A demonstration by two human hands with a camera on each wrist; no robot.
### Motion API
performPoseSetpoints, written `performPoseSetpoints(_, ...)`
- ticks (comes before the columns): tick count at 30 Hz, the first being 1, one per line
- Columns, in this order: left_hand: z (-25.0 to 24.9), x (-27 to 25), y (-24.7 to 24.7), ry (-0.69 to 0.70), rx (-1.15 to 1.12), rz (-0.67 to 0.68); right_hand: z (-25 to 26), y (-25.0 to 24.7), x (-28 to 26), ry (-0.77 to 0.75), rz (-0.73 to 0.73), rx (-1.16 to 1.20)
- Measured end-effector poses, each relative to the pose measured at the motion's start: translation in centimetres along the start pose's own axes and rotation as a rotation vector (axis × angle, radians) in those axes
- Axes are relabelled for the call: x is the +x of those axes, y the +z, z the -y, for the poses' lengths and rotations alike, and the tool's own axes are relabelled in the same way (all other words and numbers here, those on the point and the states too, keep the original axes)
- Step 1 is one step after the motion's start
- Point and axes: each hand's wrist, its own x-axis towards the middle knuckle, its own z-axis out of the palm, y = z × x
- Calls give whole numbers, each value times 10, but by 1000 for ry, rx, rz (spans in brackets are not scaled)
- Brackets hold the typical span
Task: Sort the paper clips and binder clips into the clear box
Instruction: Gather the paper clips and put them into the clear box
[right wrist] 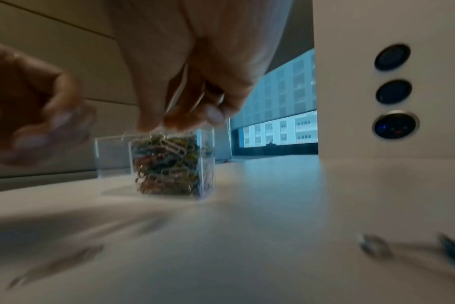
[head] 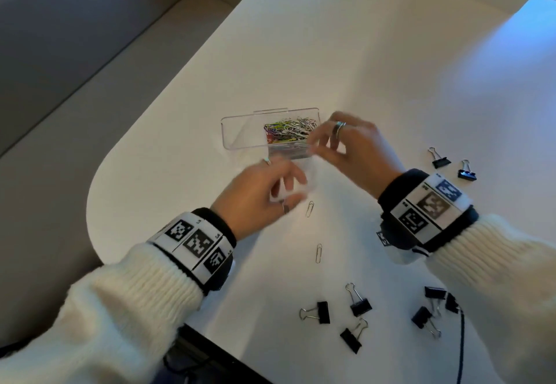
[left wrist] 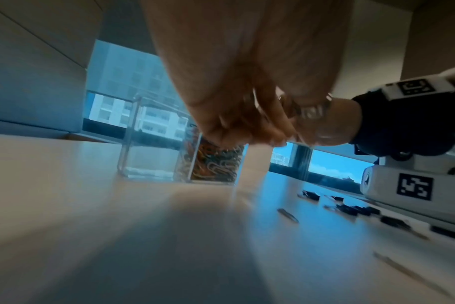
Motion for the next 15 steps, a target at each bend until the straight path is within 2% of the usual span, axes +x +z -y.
performPoseSetpoints(3,2,-8,17,-69,44,453,-9,13,-20,44,420,35)
performPoseSetpoints(5,0,-11,28,-71,114,610,-11,22,-30,113,576,37)
performPoseSetpoints(9,-7,-9,40,-75,224,703,-16,26,-37,182,617,-33)
performPoseSetpoints(15,-11,-8,46,-60,329,676,-18,24,-41,211,644,-63)
